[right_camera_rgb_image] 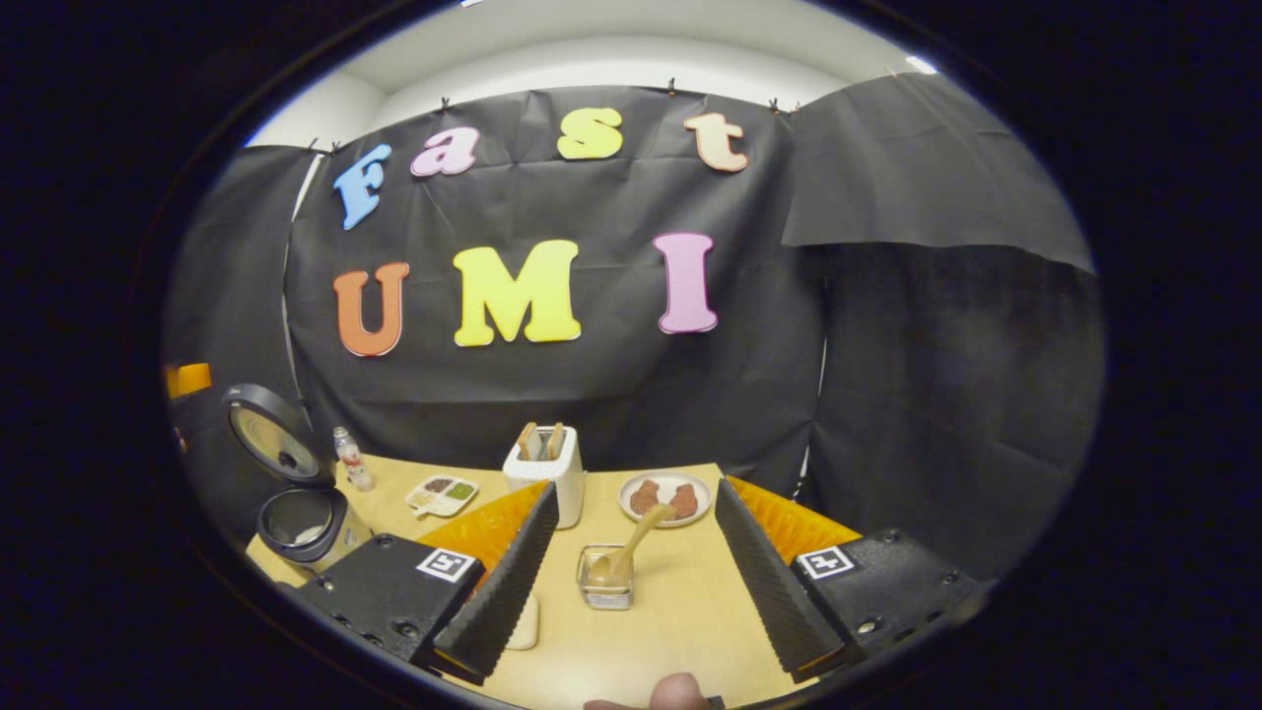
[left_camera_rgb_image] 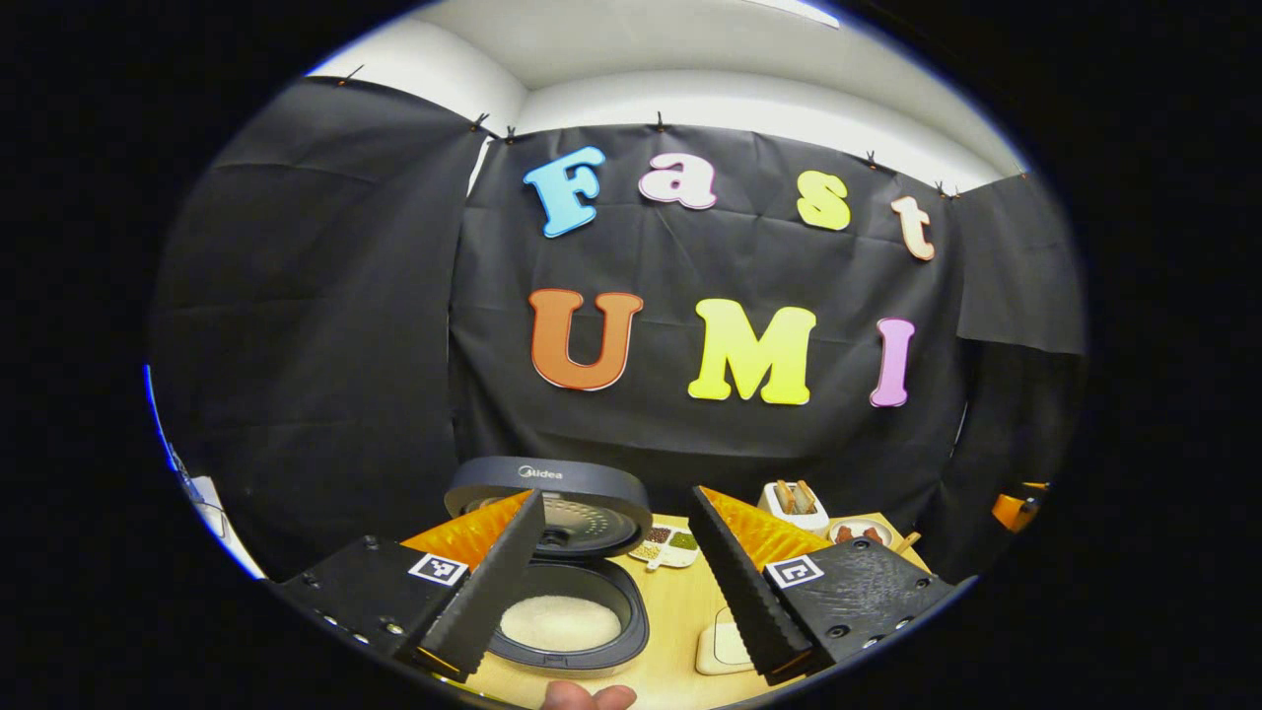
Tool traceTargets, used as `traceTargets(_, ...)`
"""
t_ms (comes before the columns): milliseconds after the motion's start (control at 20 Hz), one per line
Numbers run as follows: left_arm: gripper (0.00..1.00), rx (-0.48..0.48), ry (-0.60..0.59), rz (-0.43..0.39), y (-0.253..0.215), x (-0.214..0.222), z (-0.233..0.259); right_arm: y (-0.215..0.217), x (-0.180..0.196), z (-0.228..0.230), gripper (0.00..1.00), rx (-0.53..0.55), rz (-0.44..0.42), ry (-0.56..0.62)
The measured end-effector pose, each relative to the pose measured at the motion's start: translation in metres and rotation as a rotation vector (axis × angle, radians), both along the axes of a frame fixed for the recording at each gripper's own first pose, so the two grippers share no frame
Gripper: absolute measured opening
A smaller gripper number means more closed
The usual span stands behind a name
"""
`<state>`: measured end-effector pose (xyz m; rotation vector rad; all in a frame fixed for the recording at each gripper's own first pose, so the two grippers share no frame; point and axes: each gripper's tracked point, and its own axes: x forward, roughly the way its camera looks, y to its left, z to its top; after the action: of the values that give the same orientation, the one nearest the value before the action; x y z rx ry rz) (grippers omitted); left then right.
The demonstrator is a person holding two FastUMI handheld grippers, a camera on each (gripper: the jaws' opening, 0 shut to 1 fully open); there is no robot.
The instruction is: Close the left gripper, press the button to open the rice cooker; take a wooden spoon from the chopstick holder with the right hand, scoop a spoonful of rice and pour it into the rice cooker, then put the wooden spoon back into the chopstick holder.
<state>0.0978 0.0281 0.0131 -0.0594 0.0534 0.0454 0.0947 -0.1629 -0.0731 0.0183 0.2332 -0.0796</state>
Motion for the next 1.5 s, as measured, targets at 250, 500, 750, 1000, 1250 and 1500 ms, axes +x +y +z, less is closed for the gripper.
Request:
traceTargets(250, 0.94, 0.028, -0.029, -0.030, -0.040, -0.011, 0.001, -0.002, 0.032, -0.049, 1.00, 0.043, 0.032, 0.098)
traceTargets(500, 0.94, 0.027, -0.024, -0.035, -0.064, -0.009, 0.002, -0.008, 0.079, -0.100, 1.00, 0.076, 0.072, 0.180)
traceTargets(750, 0.94, 0.028, -0.005, -0.009, -0.074, 0.009, -0.002, -0.025, 0.129, -0.156, 0.99, 0.136, 0.064, 0.277)
traceTargets(1000, 0.95, 0.008, 0.024, 0.040, -0.085, 0.039, -0.009, -0.036, 0.174, -0.203, 0.94, 0.172, 0.081, 0.364)
traceTargets(1250, 0.94, 0.006, 0.085, 0.079, -0.100, 0.058, -0.024, -0.034, 0.203, -0.236, 0.69, 0.261, 0.121, 0.438)
traceTargets(1500, 0.95, 0.008, 0.113, 0.088, -0.112, 0.061, -0.029, -0.020, 0.209, -0.236, 0.29, 0.306, 0.183, 0.462)
